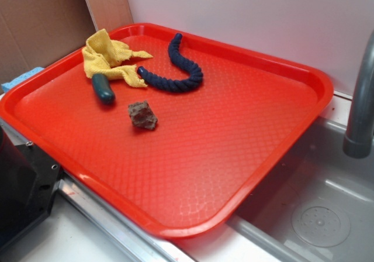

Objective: Grab the plastic pickle.

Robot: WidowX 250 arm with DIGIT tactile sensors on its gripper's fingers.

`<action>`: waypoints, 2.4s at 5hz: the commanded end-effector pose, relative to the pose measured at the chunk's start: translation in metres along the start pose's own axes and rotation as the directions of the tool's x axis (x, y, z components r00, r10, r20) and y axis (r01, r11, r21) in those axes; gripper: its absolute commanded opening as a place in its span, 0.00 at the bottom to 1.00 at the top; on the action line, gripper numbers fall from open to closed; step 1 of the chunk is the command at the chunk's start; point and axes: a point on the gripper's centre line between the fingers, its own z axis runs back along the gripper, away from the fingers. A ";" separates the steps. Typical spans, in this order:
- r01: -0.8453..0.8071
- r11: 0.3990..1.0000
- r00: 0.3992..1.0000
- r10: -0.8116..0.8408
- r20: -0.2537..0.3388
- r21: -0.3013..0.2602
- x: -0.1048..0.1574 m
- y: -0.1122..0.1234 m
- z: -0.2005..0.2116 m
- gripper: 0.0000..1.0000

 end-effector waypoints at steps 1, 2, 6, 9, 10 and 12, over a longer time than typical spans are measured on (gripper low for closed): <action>-0.439 0.898 0.891 0.434 0.129 0.010 0.008 0.010 -0.034 1.00; -0.591 0.805 0.794 0.569 0.215 0.049 0.022 0.014 -0.058 1.00; -0.807 0.589 0.570 0.754 0.328 0.049 0.064 0.058 -0.157 1.00; -0.816 0.572 0.565 0.763 0.313 0.079 0.084 0.064 -0.196 1.00; -0.823 0.563 0.555 0.773 0.307 0.068 0.084 0.063 -0.199 0.00; -0.808 0.584 0.575 0.754 0.317 0.075 0.082 0.057 -0.197 0.00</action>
